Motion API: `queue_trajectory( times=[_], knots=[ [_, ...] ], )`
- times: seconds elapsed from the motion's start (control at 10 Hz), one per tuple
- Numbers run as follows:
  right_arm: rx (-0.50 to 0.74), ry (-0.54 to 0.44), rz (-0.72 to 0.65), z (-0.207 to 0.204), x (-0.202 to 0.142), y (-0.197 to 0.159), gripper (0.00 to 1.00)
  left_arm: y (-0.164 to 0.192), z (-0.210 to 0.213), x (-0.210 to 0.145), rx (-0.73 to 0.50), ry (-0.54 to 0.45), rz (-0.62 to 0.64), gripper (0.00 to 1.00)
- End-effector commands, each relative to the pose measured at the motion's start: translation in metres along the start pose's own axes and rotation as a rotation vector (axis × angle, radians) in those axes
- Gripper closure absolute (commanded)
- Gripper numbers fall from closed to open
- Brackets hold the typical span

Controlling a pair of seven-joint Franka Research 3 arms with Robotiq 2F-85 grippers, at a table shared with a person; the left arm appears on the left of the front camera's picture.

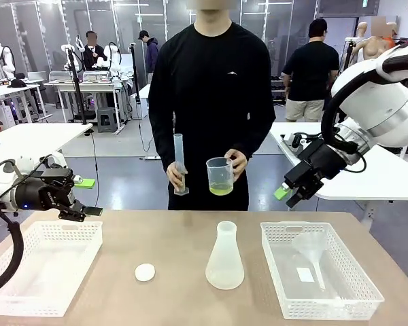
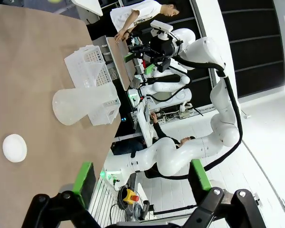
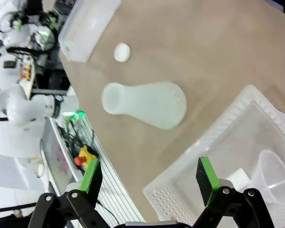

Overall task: Prepare the solutions needed for the experiment.
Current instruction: Pick up the Plastic Funnel and insert it into the Big flask.

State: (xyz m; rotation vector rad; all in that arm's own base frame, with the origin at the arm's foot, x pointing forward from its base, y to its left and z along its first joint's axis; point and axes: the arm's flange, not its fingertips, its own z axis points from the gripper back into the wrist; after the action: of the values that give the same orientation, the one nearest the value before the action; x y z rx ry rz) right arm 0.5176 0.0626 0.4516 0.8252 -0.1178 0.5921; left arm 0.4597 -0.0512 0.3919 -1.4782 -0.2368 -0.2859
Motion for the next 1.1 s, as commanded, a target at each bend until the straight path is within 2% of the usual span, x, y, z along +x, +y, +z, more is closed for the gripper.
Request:
queue_trajectory(
  times=[0.0, 0.2, 0.4, 0.5, 0.6, 0.8, 1.0],
  knots=[
    [0.041, -0.049, -0.023, -0.004, -0.007, 0.006, 0.0, 0.0, 0.001, 0.001, -0.002, 0.012, -0.012, 0.0],
    [0.027, -0.025, -0.015, -0.003, -0.001, 0.001, 0.0, 0.0, 0.001, 0.001, -0.002, 0.012, -0.012, 0.0],
    [-0.229, 0.2, 0.215, -0.003, 0.014, -0.013, 0.0, 0.0, 0.001, 0.001, -0.002, 0.012, -0.012, 0.0],
    [-0.353, 0.274, 0.292, -0.006, 0.017, -0.018, 0.0, 0.0, 0.001, 0.001, -0.002, 0.012, -0.012, 0.0],
    [-0.408, 0.317, 0.322, -0.009, 0.021, -0.021, 0.0, 0.0, 0.001, 0.001, -0.002, 0.012, -0.012, 0.0],
    [-0.467, 0.498, 0.429, -0.018, 0.025, -0.024, 0.0, 0.0, 0.001, 0.001, -0.002, 0.012, -0.012, 0.0],
    [-0.436, 0.535, 0.439, -0.029, 0.025, -0.033, 0.0, 0.0, 0.001, 0.001, -0.002, 0.012, -0.012, 0.0]
  ],
)
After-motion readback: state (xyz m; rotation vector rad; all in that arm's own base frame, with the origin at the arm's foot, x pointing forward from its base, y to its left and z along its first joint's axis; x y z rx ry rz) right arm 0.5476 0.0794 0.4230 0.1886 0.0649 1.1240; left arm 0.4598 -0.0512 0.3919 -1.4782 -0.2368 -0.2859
